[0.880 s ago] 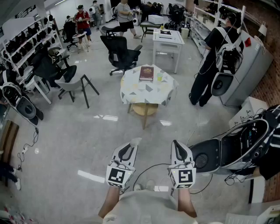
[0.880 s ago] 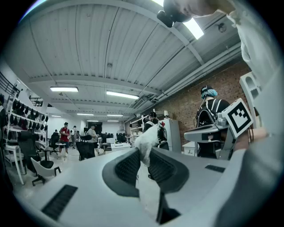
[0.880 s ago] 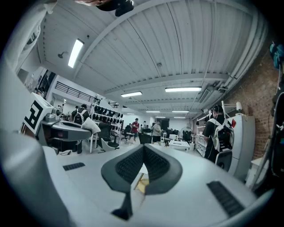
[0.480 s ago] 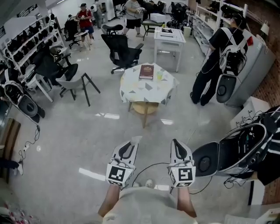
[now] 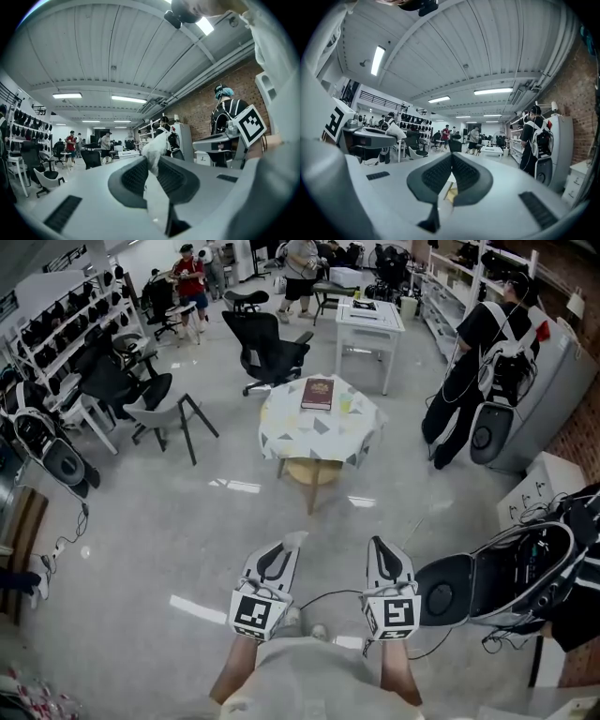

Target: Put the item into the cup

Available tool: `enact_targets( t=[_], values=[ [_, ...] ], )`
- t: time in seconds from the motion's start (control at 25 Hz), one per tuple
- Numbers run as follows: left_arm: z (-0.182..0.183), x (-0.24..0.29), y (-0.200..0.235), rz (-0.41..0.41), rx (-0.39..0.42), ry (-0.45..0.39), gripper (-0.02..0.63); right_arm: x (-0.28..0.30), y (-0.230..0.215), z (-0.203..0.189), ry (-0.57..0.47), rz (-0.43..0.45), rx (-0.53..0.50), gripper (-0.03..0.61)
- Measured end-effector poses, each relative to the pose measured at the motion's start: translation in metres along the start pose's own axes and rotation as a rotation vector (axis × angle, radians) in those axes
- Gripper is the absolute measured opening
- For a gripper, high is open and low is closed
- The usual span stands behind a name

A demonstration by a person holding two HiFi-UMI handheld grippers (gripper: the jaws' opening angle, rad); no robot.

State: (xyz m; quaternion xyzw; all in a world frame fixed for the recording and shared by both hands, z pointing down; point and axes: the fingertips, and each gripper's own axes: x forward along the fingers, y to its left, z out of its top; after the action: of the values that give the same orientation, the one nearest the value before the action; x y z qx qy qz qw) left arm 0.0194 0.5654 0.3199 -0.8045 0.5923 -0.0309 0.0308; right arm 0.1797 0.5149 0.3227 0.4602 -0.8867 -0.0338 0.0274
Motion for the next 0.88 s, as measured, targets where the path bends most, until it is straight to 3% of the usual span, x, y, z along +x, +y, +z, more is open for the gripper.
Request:
enact_targets(
  t=[0.88],
  values=[
    [-0.017,0.06,0.056,-0.011,-0.012,0.015,0.057,0.077,-0.011,-0.015,0.04,-0.011,0.0,0.006]
  ],
)
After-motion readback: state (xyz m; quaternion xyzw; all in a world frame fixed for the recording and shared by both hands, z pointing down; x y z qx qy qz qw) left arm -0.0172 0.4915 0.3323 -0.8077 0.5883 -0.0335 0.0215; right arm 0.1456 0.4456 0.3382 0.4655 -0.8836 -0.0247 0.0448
